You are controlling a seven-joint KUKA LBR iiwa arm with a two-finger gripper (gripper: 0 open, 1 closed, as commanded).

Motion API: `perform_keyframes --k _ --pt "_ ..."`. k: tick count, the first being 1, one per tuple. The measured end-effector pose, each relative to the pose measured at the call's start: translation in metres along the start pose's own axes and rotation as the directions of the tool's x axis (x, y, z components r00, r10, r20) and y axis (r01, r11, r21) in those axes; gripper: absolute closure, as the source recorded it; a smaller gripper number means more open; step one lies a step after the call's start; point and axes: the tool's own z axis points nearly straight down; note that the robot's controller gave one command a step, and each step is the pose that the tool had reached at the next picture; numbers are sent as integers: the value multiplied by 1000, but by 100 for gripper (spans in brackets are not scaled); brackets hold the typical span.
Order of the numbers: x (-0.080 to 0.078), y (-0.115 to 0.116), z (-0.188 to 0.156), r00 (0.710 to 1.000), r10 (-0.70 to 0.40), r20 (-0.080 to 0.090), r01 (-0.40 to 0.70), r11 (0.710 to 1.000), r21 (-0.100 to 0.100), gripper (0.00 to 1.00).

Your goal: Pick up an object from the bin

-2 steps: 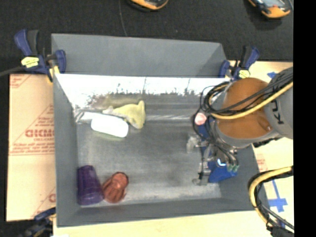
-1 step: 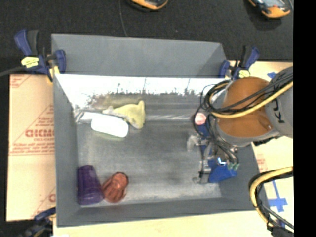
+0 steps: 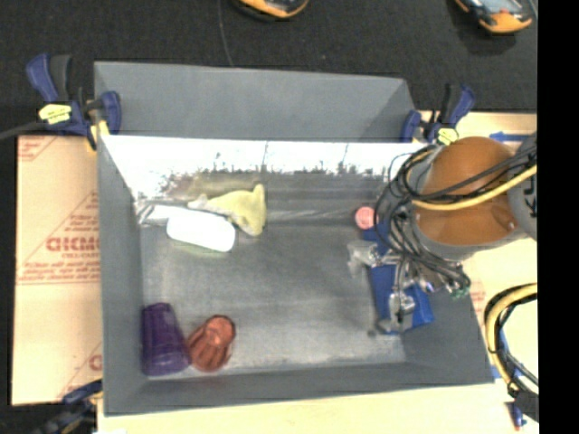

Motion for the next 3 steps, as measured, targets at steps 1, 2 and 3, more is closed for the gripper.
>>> perform_keyframes --k 1,2,3 --pt "38 -55 12 967 -254 -3 254 967 1 0" --pt "33 -44 9 787 -617 5 617 787 -8 0" --pt "-47 11 58 805 -593 3 593 805 4 0"
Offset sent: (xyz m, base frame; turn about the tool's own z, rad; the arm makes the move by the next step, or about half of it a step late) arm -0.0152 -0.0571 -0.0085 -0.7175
